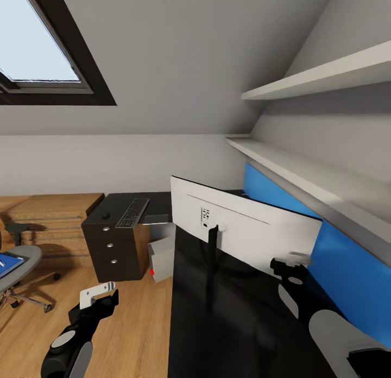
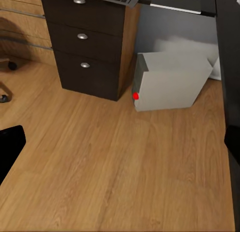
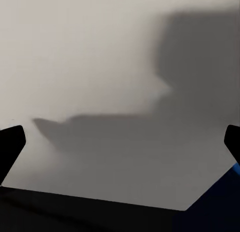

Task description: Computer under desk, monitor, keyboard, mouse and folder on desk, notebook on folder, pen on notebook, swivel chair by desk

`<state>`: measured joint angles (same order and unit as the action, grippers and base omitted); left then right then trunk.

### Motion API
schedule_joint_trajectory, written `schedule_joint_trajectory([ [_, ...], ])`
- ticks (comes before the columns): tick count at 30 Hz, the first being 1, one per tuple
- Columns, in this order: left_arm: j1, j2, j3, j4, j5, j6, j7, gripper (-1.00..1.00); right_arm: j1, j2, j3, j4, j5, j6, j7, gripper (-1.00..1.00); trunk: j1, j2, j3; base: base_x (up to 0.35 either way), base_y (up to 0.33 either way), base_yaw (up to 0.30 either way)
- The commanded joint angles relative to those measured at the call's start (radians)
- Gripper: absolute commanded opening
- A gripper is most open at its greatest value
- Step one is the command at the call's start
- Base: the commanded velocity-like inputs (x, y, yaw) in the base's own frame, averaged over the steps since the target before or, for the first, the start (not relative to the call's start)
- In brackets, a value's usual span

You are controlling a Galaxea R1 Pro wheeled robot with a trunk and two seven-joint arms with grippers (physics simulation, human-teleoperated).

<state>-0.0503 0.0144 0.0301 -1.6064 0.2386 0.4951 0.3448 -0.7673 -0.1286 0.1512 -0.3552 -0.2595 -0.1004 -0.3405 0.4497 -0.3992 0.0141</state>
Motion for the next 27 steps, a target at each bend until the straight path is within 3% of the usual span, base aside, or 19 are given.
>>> schedule_joint_trajectory([
  [1, 0.000, 0.001, -0.001, 0.000, 0.011, 0.003, 0.008, 1.00, -0.001, 0.000, 0.009, 0.000, -0.010, -0.005, -0.004, 1.00, 0.000, -0.001, 0.000, -0.057, 0.000, 0.000],
  [10, 0.000, -0.001, -0.002, 0.059, 0.009, 0.003, 0.007, 1.00, -0.001, 0.014, 0.011, -0.010, -0.011, -0.023, -0.011, 1.00, 0.000, -0.001, 0.000, -0.260, 0.032, 0.000],
  [20, 0.000, -0.001, -0.003, 0.253, 0.008, -0.010, 0.007, 1.00, 0.031, 0.081, 0.011, -0.009, -0.003, -0.115, -0.044, 1.00, 0.000, -0.001, 0.000, -0.303, 0.163, 0.000],
  [25, 0.000, 0.000, -0.003, 0.370, 0.007, -0.041, 0.008, 1.00, 0.134, 0.153, 0.012, -0.011, -0.001, -0.143, -0.104, 1.00, 0.000, -0.001, 0.000, -0.142, 0.281, 0.000],
  [27, 0.000, 0.002, -0.003, 0.418, 0.008, -0.082, 0.006, 1.00, 0.157, 0.166, 0.012, -0.011, -0.001, -0.146, -0.111, 1.00, 0.000, -0.001, 0.000, -0.050, 0.315, 0.000],
])
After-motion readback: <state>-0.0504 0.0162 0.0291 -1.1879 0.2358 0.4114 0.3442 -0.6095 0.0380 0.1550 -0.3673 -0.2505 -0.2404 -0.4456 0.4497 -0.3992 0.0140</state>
